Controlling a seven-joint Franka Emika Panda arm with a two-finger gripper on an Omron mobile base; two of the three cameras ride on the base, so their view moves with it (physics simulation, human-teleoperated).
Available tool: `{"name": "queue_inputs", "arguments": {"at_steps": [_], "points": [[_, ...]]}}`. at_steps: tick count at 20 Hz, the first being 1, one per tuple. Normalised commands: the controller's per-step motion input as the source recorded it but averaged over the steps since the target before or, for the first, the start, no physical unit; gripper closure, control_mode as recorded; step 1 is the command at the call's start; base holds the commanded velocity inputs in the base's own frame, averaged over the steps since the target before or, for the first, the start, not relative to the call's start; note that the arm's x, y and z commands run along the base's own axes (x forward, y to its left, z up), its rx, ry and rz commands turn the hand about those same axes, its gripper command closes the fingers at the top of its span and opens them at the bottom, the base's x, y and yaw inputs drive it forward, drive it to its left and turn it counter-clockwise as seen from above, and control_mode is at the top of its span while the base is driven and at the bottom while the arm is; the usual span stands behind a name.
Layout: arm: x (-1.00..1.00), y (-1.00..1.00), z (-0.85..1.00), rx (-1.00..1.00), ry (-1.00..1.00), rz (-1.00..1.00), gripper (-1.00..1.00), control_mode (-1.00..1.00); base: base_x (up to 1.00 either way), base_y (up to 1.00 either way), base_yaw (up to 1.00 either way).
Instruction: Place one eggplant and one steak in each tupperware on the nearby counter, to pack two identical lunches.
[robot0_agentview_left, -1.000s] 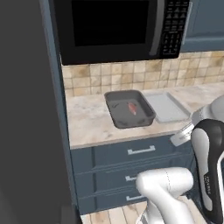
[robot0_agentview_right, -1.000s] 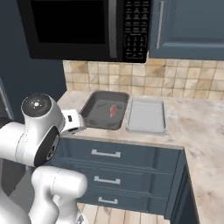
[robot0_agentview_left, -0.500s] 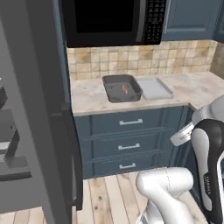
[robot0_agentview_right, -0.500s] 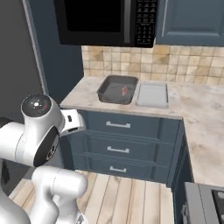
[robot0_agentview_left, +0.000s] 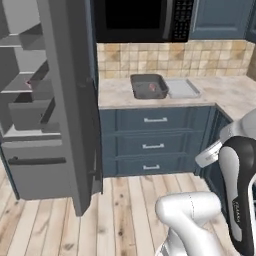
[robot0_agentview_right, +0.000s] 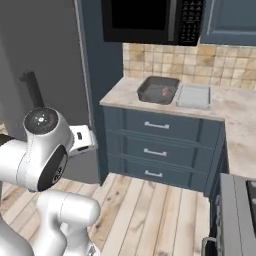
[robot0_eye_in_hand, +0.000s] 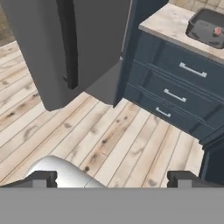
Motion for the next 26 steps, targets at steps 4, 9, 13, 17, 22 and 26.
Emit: {"name": "queue_inputs", "arguments": {"at_steps": [4, 9, 13, 17, 22, 26], "points": [[0.0, 0.0, 0.0, 0.0, 0.0, 0.0, -1.0, 1.0, -0.65, 0.0, 0.29], [0.0, 0.0, 0.0, 0.0, 0.0, 0.0, -1.0, 1.0, -0.2, 0.4, 0.31], [0.0, 0.0, 0.0, 0.0, 0.0, 0.0, -1.0, 1.0, 0.0, 0.83, 0.29], [0.0, 0.0, 0.0, 0.0, 0.0, 0.0, -1.0, 1.0, 0.0, 0.99, 0.24], [0.0, 0.0, 0.0, 0.0, 0.0, 0.0, -1.0, 1.0, -0.06, 1.0, 0.17], [0.0, 0.0, 0.0, 0.0, 0.0, 0.0, -1.0, 1.0, -0.01, 1.0, 0.11]]}}
